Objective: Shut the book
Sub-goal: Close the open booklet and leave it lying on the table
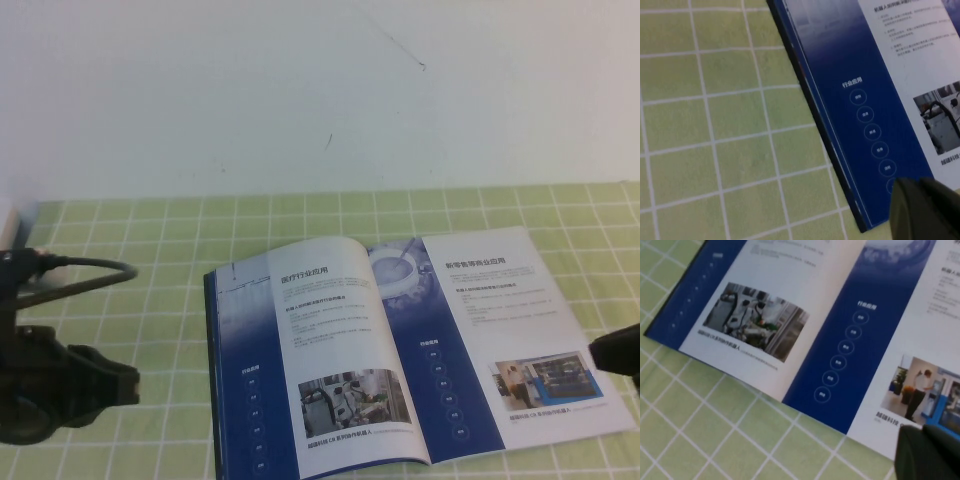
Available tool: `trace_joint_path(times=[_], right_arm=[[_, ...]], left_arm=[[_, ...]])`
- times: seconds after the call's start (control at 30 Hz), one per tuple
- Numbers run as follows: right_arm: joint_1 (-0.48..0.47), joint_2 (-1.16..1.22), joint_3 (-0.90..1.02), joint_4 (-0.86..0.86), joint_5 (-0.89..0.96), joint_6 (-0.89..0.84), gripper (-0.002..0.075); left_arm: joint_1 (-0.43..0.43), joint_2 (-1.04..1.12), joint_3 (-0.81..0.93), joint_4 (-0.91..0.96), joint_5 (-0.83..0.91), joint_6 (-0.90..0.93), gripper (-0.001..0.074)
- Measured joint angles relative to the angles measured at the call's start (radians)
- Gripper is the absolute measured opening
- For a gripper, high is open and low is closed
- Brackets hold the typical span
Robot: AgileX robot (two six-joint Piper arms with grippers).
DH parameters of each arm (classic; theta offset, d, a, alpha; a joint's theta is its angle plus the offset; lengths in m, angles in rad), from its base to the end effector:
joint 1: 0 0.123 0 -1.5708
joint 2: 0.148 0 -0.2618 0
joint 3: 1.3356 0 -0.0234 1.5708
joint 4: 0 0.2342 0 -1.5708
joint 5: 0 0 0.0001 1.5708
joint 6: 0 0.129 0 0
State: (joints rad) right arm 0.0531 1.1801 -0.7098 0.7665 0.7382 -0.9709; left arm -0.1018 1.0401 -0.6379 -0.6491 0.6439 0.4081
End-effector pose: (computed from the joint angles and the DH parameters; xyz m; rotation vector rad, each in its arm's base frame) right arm 0.2246 0.0723 0.2176 -0.6745 2.3452 0.4824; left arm 0.2052 -0.0681 0.2249 0.1271 2.4196 -0.5588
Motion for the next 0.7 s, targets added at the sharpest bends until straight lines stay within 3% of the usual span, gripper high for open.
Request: trace_joint_path(times=[0.2, 0.37, 0.7], right_arm=[[0.134, 0.179, -0.001, 0.000, -0.184, -0.034, -0.0003], [0.165, 0.346, -0.006, -0.013, -0.338, -0.046, -0.0003], [0.165, 0.593, -0.021, -0.018, -0.462, -0.057, -0.0003]], left_arm=[[-0.143, 0.139, -0.033, 0.042, -0.080, -0.018, -0.0004], [-0.225, 0.291, -0.065, 0.202, -0.128, -0.163, -0.0004], [-0.242, 0.578, -0.241, 0.443, -0.149, -0.408, -0.0004]])
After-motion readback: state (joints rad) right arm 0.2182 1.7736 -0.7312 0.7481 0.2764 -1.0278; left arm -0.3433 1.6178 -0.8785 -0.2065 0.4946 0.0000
